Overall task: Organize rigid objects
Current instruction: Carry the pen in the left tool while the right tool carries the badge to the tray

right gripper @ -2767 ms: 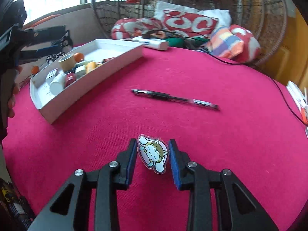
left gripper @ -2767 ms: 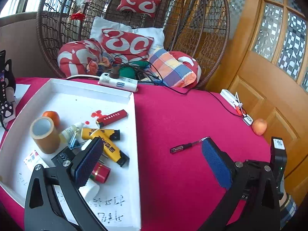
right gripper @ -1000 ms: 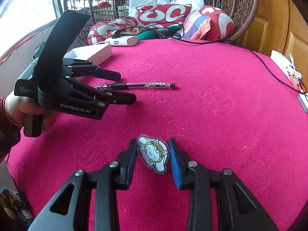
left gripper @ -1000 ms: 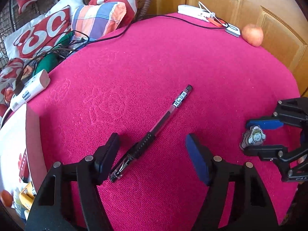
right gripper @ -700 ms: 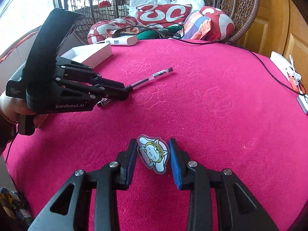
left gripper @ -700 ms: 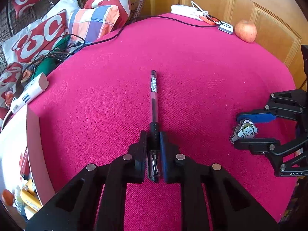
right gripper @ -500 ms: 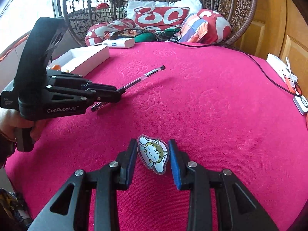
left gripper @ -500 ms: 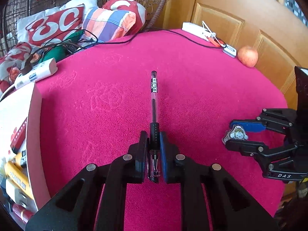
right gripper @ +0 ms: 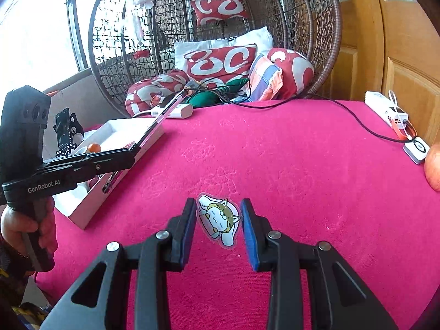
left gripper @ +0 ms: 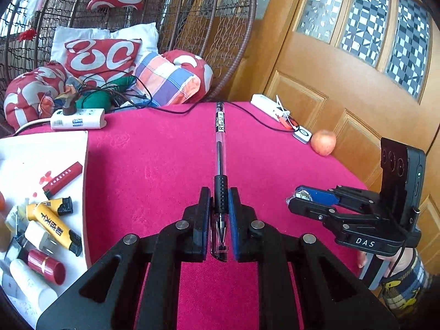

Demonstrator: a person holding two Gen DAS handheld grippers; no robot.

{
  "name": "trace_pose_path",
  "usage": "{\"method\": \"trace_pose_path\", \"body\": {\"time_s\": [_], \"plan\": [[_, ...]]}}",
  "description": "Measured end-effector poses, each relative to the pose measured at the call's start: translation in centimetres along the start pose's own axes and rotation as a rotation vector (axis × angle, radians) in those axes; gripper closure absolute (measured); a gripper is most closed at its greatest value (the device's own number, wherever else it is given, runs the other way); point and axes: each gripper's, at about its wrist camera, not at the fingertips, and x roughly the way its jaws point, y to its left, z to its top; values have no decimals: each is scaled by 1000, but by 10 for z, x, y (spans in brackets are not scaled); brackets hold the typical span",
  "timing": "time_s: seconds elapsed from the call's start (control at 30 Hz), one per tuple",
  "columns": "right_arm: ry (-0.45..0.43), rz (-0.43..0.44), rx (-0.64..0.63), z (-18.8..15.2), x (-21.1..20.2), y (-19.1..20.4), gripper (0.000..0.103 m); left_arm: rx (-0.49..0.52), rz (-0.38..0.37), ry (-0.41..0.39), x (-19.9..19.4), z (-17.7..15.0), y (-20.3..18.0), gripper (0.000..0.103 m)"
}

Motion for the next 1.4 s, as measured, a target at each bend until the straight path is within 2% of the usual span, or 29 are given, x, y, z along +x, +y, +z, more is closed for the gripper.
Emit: {"method": "trace_pose_path", "body": {"time_s": [0.4,0.67,1.03,1.4], "plan": [[-51,20,-28,24,-7,32,71,-71,53,-110,-52,-1,29,91],[-66,64,-76,45,2,66,71,-122,109,-164,-78,-5,57,91],[-62,155,-127,75,27,120,71,-194,222,-220,-112,-15,99,91],[-21,216,-144,89,61,162,71,-249,354,-244,-134,-29,138,91]]}}
